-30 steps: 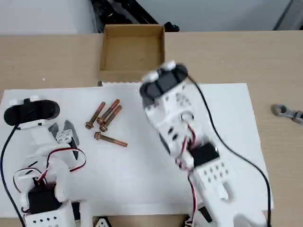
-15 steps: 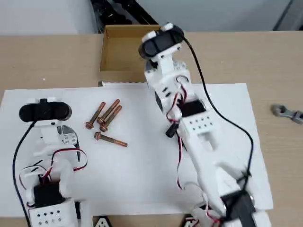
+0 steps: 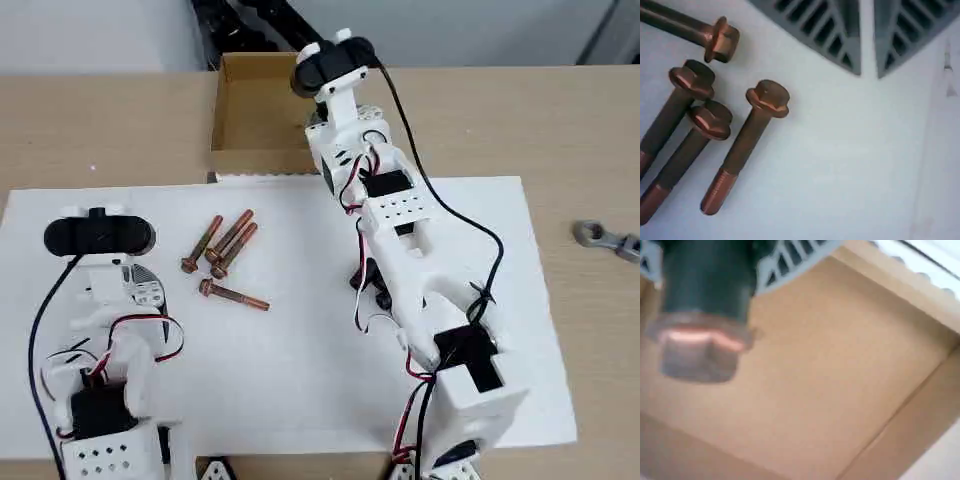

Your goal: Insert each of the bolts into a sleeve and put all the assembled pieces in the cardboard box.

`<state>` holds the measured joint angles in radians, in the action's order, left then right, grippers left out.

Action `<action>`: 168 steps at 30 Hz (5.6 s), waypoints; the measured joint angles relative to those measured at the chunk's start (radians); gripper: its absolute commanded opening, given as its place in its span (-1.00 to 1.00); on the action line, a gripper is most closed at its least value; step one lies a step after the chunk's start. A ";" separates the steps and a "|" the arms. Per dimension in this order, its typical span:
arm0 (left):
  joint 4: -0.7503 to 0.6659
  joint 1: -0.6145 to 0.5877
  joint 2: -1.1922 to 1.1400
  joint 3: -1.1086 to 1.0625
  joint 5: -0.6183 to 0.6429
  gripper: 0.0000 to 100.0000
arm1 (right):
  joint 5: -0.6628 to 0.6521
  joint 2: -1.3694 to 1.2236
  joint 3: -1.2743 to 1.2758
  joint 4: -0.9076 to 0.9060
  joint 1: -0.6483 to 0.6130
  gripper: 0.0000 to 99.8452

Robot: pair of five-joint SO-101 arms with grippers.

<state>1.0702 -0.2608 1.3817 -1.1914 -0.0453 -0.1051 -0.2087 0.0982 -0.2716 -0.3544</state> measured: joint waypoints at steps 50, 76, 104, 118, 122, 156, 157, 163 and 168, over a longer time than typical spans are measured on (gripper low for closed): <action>0.000 -0.005 0.000 0.000 -0.002 -0.99 | -0.021 0.904 0.416 -0.677 0.020 -1.00; 0.140 -0.005 -0.043 0.077 -0.003 -0.78 | 0.066 0.956 0.445 -1.065 0.018 -0.99; 0.612 0.292 -1.349 1.003 -0.962 -0.78 | 0.066 0.802 0.318 -1.160 0.005 -0.99; 0.545 0.316 -1.452 0.988 -1.097 -0.71 | 0.066 0.802 0.318 -1.160 0.005 -0.99; 0.489 0.319 -1.508 0.988 -1.097 -0.71 | 0.066 0.802 0.318 -1.160 0.005 -0.99; 0.446 0.333 -1.705 1.003 -1.083 -0.99 | 0.066 0.802 0.318 -1.160 0.005 -0.99; 0.462 0.327 -1.688 1.003 -1.077 -0.99 | 0.066 0.802 0.318 -1.160 0.005 -0.99; 0.600 0.287 -1.470 0.985 -1.094 -0.99 | 0.066 0.802 0.318 -1.160 0.005 -0.99; 0.647 0.327 -1.200 0.899 -1.181 -0.99 | 0.066 0.802 0.318 -1.160 0.006 -0.99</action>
<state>1.7177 0.0660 0.1818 -0.2923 -1.2267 -0.0391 0.5938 0.4158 -1.4316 -0.3483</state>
